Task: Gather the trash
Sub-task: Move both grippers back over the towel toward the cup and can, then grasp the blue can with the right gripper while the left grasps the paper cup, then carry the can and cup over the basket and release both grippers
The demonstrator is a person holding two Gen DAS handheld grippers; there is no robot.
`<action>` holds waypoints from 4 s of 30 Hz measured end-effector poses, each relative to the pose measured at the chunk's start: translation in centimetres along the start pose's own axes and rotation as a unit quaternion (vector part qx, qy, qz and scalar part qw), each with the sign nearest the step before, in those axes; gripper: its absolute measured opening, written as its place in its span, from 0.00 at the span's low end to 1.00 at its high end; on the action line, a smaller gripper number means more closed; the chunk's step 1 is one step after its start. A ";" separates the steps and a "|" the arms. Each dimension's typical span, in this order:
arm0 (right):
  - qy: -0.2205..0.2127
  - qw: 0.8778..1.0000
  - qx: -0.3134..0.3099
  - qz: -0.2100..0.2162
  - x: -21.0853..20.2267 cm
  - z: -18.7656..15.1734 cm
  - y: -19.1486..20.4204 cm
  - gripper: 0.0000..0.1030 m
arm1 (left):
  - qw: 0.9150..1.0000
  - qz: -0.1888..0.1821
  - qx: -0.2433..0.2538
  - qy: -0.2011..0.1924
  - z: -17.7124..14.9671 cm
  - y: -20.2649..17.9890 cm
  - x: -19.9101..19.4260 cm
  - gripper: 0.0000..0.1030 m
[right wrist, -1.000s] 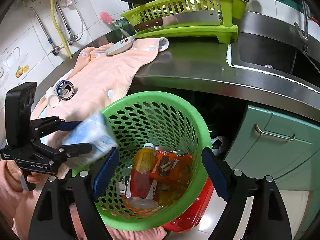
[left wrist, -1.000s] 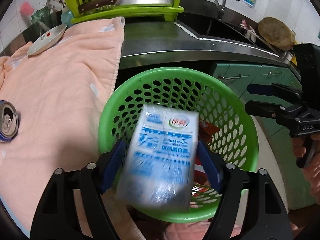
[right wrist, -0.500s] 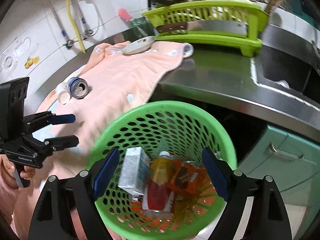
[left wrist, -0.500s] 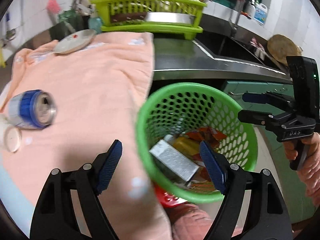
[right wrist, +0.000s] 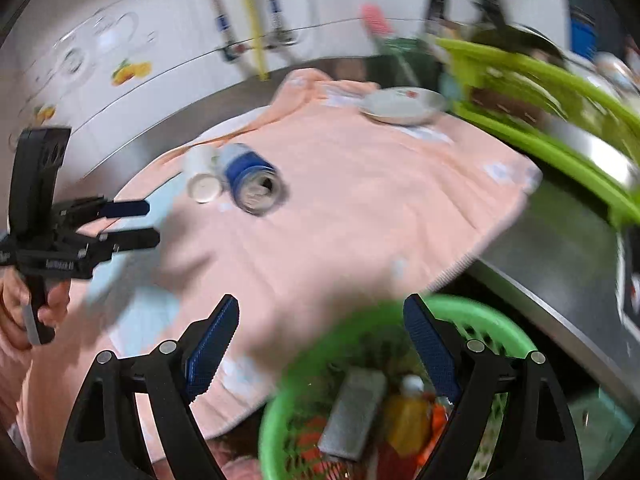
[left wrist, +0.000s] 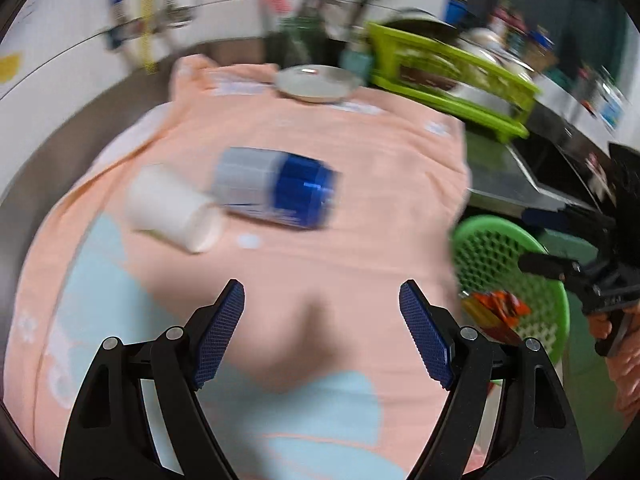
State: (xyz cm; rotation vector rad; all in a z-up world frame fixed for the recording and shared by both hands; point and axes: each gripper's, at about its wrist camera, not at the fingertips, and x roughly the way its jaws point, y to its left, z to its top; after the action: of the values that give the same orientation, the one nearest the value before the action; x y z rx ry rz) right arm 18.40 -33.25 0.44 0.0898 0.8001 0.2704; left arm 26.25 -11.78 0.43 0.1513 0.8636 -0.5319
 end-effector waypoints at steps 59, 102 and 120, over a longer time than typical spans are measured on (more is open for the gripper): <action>0.065 0.990 -0.121 0.014 13.7 9.6 6.5 0.55 | 0.932 0.054 -0.351 0.077 6.0 15.4 12.2 0.84; 0.130 0.972 0.081 -0.178 -0.3 -9.4 -11.9 0.67 | 0.984 -0.135 -0.077 0.085 1.3 -12.0 6.5 0.64; 0.052 0.976 0.098 -0.188 -9.3 -11.7 -11.2 0.80 | 0.972 -0.168 -0.022 0.161 -2.2 -22.2 11.1 0.68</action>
State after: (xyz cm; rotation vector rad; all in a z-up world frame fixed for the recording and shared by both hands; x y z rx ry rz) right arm 6.07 -46.82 -3.25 0.1074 0.9281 -0.1651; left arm 19.43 -34.38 -7.57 0.0500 1.2272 -0.8180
